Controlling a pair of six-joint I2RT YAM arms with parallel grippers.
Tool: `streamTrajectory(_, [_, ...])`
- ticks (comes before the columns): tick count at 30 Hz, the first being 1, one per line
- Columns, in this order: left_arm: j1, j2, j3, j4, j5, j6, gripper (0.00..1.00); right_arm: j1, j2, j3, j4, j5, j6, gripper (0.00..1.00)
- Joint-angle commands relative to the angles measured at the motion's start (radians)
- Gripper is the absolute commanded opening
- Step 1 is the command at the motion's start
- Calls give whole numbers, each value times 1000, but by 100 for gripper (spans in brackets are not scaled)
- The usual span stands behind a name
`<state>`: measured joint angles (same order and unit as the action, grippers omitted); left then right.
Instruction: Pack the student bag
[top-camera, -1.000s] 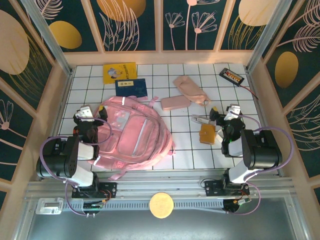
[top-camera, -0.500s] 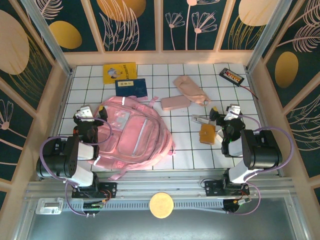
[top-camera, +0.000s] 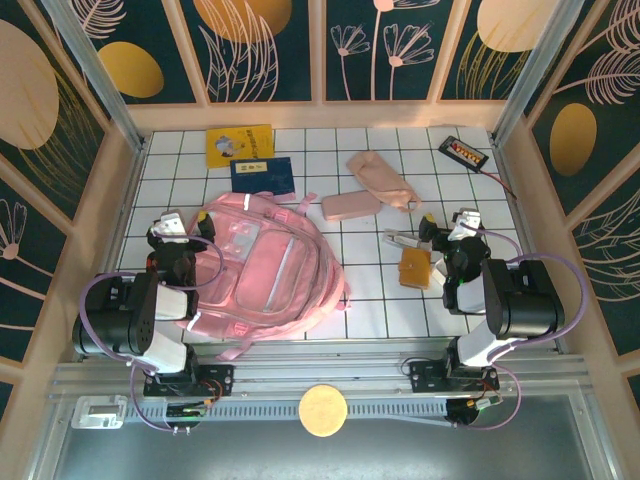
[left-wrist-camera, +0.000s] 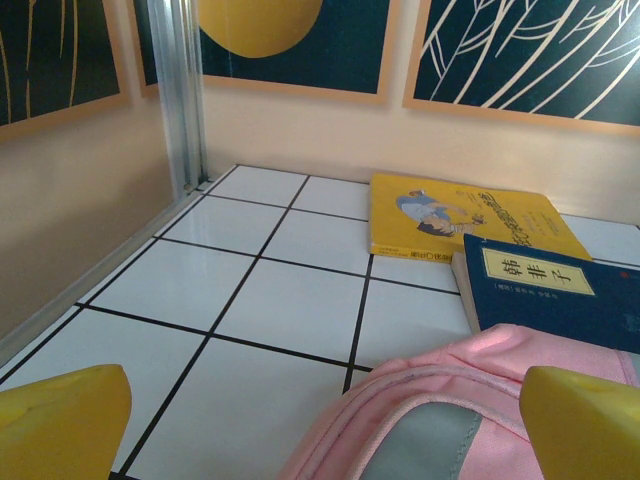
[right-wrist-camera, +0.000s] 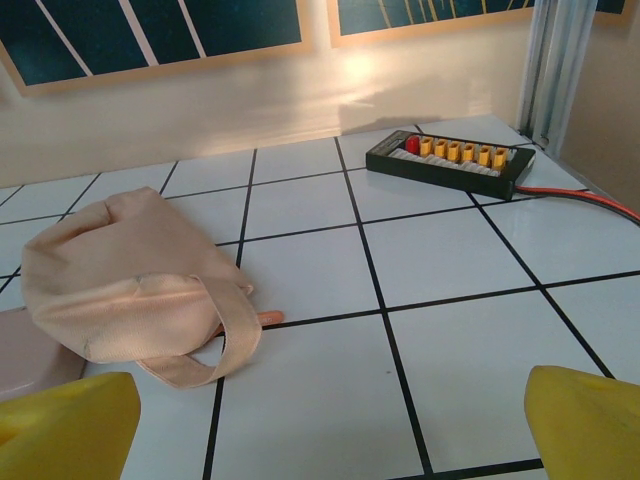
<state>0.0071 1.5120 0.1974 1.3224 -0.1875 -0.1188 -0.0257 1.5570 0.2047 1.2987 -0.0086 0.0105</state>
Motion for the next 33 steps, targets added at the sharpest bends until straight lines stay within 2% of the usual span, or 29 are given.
streamTrajectory(1, [-1,5,3,18,19,13,99,-7,11,13,37,-8,5,99])
streamTrajectory(20, [-2,9,12,4,12,7,99,-25,4,18,22,-62,6,99])
streamTrajectory(24, [-2,-5,-10,40,14,9,99,-23,-65,70,-119,-5,27,99])
streamTrajectory(26, [-2,-73,-34,23,23,15,99,-24,-101,105,-214,8,31,99])
streamTrajectory(28, [-1,-175,-13,-103,-44,-12,99,-23,-150,164,-343,20,37,99])
streamTrajectory(29, [-2,-232,8,-208,-97,-46,99,-22,-171,208,-436,81,84,99])
streamTrajectory(31, [0,-322,96,-493,-233,-146,99,-26,-181,380,-747,237,262,99])
streamTrajectory(32, [-1,-349,171,-691,-283,-200,99,-28,-164,496,-927,257,314,99])
streamTrajectory(33, [-1,-360,243,-870,-299,-240,99,-37,-129,608,-1089,215,332,99])
